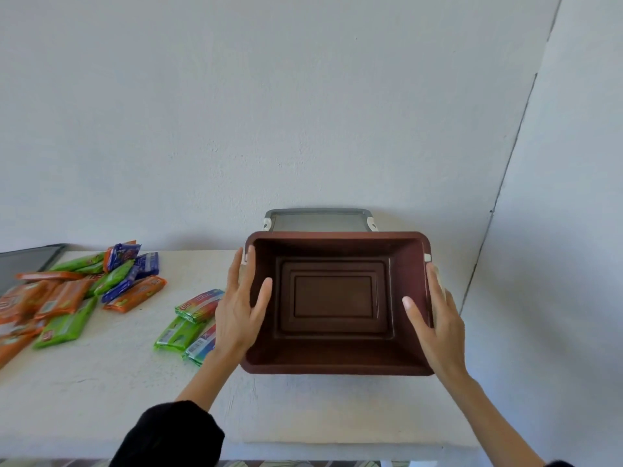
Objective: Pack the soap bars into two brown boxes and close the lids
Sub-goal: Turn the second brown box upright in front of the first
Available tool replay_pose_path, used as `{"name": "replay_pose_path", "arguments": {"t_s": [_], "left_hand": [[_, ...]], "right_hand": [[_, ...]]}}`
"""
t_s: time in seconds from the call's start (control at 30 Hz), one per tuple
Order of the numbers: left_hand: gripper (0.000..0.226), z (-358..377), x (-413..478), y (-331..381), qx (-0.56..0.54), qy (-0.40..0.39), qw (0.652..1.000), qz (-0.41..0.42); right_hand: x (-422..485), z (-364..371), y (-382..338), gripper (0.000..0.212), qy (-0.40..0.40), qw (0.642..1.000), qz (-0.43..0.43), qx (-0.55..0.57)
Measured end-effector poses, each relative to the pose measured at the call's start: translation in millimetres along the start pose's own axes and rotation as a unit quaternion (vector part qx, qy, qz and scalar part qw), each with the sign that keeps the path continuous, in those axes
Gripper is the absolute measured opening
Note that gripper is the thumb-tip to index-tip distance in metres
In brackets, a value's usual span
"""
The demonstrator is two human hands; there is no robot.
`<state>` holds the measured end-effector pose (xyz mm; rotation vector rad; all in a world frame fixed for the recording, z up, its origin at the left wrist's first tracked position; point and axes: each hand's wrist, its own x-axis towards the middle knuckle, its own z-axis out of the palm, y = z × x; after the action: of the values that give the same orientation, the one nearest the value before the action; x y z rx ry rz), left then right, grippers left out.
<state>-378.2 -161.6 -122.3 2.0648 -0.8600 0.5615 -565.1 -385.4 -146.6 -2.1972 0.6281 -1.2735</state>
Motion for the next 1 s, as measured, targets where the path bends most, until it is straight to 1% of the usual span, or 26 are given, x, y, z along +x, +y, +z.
{"name": "replay_pose_path", "arguments": {"t_s": [0.1,0.2,0.3,0.4,0.5,0.57,0.67,0.77,0.83,0.87,0.93,1.0], "left_hand": [[0.071,-5,17,9,-0.007,-0.041,0.999,-0.035],[0.062,-2,29,6,0.034,-0.114,0.991,-0.057],[0.061,2,33,2,0.053,-0.177,0.979,-0.088],[0.063,5,34,-1,0.09,-0.243,0.96,-0.105],[0.065,4,33,0,0.122,-0.261,0.953,-0.098],[0.066,3,32,1,0.135,-0.272,0.948,-0.098],[0.066,1,30,2,0.132,-0.279,0.946,-0.098],[0.068,0,30,1,0.114,-0.28,0.947,-0.106],[0.069,-1,30,3,0.093,-0.282,0.949,-0.108],[0.069,-2,29,4,0.08,-0.283,0.95,-0.108],[0.069,-3,26,6,0.055,-0.281,0.952,-0.112],[0.069,-4,20,8,0.051,-0.273,0.953,-0.118]], "right_hand": [[21,-10,-11,0.061,-0.057,0.996,0.045,-0.052],[36,-13,-13,0.056,-0.13,0.982,0.089,-0.106],[45,-16,-13,0.053,-0.177,0.969,0.118,-0.126],[50,-19,-7,0.05,-0.203,0.96,0.144,-0.124],[50,-22,-1,0.046,-0.209,0.963,0.153,-0.076],[49,-23,5,0.046,-0.202,0.962,0.18,-0.028],[44,-24,13,0.047,-0.193,0.947,0.243,0.077],[36,-23,14,0.048,-0.203,0.934,0.257,0.144],[33,-25,11,0.046,-0.218,0.934,0.235,0.159],[32,-27,10,0.047,-0.238,0.931,0.225,0.161],[34,-31,9,0.05,-0.278,0.926,0.214,0.14],[35,-33,11,0.051,-0.292,0.928,0.205,0.103]]}}
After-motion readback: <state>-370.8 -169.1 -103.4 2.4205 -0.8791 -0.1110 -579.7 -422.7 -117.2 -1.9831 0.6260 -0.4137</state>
